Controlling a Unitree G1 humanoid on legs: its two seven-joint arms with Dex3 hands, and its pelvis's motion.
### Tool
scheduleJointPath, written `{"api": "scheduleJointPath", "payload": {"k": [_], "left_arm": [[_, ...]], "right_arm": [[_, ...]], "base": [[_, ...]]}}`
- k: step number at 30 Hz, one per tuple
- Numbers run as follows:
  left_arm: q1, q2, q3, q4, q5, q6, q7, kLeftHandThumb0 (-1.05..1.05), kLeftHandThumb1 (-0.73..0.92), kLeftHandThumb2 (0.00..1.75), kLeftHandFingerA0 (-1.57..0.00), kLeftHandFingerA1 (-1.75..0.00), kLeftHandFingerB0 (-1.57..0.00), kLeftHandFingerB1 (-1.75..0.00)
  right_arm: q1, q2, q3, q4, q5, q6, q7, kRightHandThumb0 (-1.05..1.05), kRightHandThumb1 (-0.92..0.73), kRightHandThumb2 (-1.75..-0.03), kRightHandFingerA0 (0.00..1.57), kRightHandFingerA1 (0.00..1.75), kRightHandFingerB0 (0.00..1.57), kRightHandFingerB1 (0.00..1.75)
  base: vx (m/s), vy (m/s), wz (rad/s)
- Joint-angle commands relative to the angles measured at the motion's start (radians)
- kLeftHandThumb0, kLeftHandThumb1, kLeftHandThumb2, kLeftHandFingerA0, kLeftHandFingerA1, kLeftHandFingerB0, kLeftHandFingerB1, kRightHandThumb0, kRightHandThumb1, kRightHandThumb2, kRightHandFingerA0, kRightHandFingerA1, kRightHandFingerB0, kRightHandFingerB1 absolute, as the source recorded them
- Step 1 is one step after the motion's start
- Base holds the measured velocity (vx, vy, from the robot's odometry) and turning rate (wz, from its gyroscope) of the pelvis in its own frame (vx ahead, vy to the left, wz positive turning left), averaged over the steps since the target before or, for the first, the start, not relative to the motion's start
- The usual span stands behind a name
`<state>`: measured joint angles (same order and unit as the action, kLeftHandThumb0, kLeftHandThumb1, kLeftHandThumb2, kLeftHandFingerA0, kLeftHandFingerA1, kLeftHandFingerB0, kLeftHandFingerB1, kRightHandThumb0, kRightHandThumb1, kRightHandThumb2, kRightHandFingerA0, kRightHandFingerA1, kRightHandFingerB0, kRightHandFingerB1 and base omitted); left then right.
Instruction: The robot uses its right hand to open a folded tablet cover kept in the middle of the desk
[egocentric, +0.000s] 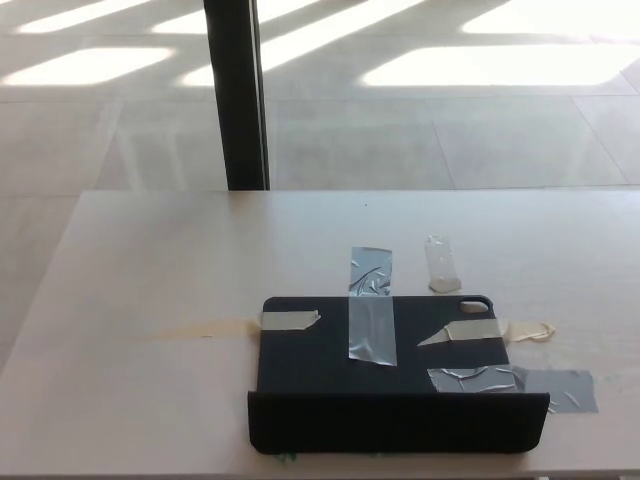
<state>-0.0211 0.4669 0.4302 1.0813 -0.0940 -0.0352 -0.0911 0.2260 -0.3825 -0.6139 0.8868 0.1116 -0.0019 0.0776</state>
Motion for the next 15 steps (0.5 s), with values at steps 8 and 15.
{"api": "scheduleJointPath", "payload": {"k": [8, 15], "left_arm": [[-0.059, 0.080, 0.169, 0.111, -0.142, 0.052, -0.066, -0.63, 0.39, 0.88, -0.79, -0.85, -0.56, -0.72], [-0.063, 0.074, 0.183, 0.117, -0.145, 0.066, -0.054, -0.60, 0.39, 0.87, -0.80, -0.85, -0.51, -0.70]], "right_arm": [[-0.185, -0.055, -0.251, -0.405, 0.245, 0.032, -0.058, -0.60, -0.56, -0.56, 0.74, 0.59, 0.62, 0.43], [-0.316, -0.046, -0.161, -0.803, 0.255, 0.123, -0.074, -0.59, -0.56, -0.58, 0.77, 0.59, 0.62, 0.44]], "base": [[0.00, 0.000, 0.00], [0.00, 0.000, 0.00]]}}
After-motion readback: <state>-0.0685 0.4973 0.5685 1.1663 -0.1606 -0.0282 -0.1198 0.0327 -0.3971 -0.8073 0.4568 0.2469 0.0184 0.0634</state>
